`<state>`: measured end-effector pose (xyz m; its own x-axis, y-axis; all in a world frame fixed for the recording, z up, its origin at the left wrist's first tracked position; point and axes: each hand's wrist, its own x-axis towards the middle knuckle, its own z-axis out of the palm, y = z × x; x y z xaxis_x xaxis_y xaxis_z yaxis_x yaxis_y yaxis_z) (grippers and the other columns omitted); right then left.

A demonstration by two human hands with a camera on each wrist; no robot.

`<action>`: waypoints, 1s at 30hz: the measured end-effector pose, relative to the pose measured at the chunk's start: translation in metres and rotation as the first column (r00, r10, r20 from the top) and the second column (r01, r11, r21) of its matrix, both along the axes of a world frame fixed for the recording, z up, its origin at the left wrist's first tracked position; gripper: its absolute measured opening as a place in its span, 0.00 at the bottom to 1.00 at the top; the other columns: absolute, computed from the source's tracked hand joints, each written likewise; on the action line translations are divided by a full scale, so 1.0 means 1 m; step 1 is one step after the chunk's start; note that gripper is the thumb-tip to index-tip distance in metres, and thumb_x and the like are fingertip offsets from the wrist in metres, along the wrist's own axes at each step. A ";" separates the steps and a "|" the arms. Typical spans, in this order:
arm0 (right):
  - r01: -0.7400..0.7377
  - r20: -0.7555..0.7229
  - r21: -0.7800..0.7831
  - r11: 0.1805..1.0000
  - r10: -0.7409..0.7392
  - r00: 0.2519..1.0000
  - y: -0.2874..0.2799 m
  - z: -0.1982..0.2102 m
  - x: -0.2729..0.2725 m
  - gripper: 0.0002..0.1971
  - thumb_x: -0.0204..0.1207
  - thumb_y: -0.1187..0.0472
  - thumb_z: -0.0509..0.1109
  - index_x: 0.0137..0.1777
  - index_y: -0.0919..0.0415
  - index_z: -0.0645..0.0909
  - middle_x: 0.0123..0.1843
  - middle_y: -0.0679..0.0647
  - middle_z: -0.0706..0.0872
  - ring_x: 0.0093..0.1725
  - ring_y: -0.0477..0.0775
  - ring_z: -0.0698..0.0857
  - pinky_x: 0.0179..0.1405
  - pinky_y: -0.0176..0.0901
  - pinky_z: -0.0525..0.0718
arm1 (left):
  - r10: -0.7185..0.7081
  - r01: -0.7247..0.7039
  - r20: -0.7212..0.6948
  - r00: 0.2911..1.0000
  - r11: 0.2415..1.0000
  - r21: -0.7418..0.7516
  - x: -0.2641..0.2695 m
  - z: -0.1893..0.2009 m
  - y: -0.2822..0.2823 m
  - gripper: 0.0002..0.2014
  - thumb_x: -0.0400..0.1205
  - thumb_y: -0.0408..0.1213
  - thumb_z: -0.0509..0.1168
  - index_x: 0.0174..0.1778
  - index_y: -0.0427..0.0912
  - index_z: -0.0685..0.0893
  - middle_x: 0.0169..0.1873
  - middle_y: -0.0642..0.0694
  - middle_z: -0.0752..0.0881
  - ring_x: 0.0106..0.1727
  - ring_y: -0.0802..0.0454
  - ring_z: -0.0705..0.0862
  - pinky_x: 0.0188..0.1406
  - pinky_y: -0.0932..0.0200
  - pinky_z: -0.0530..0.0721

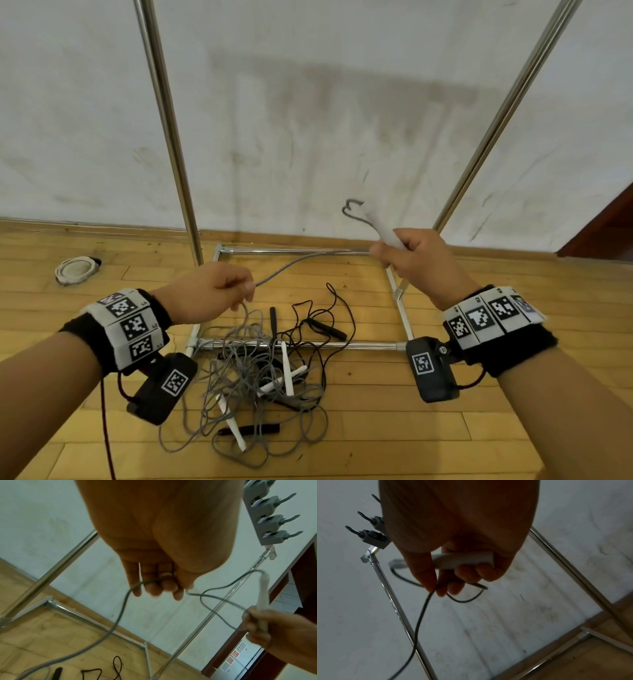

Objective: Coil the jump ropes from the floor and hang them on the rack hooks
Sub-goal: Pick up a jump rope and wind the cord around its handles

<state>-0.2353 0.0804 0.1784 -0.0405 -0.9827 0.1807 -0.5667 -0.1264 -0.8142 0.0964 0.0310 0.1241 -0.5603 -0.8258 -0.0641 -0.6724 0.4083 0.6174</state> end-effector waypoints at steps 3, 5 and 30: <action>-0.016 -0.188 0.089 0.996 0.032 0.982 0.000 -0.012 -0.004 0.12 0.73 0.57 0.79 0.31 0.42 0.84 0.21 0.41 0.81 0.19 0.38 0.74 0.21 0.31 0.72 | 0.051 -0.062 -0.090 0.995 0.990 -0.126 -0.002 0.011 0.003 0.12 0.86 0.45 0.62 0.37 0.57 0.86 0.23 0.56 0.76 0.25 0.60 0.76 0.27 0.70 0.74; 0.009 -0.291 0.094 0.996 0.019 0.957 0.001 -0.017 0.000 0.08 0.72 0.59 0.79 0.40 0.42 0.87 0.29 0.41 0.84 0.23 0.39 0.79 0.23 0.31 0.74 | -0.007 -0.003 -0.069 0.998 0.990 -0.142 -0.008 0.017 0.009 0.11 0.86 0.45 0.63 0.39 0.58 0.86 0.22 0.60 0.77 0.25 0.61 0.76 0.28 0.70 0.74; -0.101 -0.199 -0.192 0.976 0.062 0.978 0.001 -0.005 0.038 0.16 0.80 0.52 0.72 0.36 0.63 0.80 0.25 0.50 0.75 0.23 0.45 0.69 0.23 0.36 0.67 | -0.041 0.047 -0.105 0.994 0.998 0.051 -0.025 -0.001 0.012 0.12 0.89 0.44 0.57 0.41 0.55 0.80 0.37 0.53 0.87 0.42 0.56 0.86 0.46 0.55 0.84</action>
